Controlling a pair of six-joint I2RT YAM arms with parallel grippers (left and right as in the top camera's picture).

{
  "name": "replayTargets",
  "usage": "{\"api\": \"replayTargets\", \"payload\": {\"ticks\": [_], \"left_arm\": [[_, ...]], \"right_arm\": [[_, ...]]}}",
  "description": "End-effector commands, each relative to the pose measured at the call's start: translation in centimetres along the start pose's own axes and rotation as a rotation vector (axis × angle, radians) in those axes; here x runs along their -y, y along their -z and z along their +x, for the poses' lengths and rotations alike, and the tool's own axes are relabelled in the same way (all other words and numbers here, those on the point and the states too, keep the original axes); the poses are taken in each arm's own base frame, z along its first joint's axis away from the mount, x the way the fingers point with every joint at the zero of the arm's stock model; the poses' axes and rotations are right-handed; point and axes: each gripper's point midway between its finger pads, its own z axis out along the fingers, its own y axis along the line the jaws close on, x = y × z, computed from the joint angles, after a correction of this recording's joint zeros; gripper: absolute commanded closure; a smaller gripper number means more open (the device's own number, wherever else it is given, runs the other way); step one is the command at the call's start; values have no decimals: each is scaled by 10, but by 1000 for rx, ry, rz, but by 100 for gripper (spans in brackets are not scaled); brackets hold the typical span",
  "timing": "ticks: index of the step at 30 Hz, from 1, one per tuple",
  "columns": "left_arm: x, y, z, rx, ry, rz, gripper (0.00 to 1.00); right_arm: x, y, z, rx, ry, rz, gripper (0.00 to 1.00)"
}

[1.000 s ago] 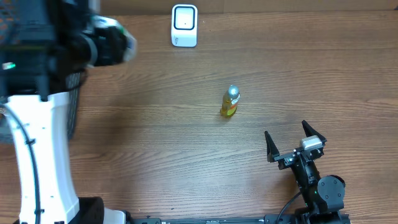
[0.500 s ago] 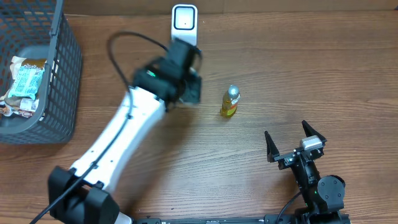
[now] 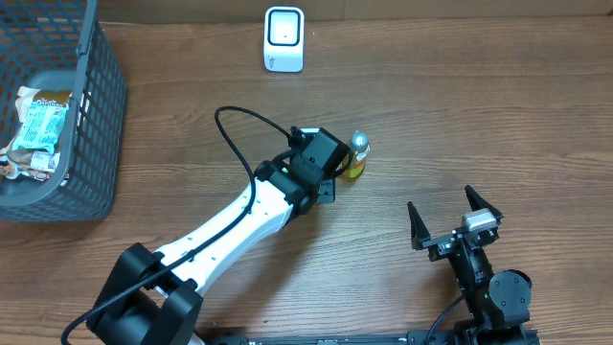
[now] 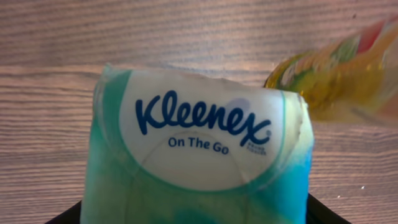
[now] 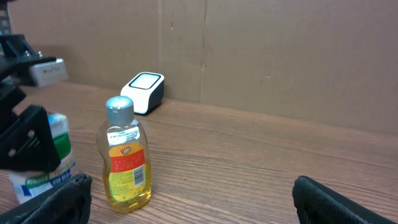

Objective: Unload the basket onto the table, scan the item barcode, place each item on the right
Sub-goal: 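Carry the tissue pack with the left gripper beside the bottle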

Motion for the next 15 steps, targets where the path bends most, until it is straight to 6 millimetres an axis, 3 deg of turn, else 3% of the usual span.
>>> {"api": "replayTargets", "payload": {"ticks": [1, 10, 15], "left_arm": [[-4, -5, 4, 11, 11, -32, 61], [-5, -29, 24, -72, -6, -51, 55], [-6, -28, 24, -72, -27, -54, 27]], "right_arm": [[2, 0, 2, 2, -2, 9, 0], [2, 0, 2, 2, -2, 9, 0], [2, 0, 2, 2, -2, 9, 0]]}}
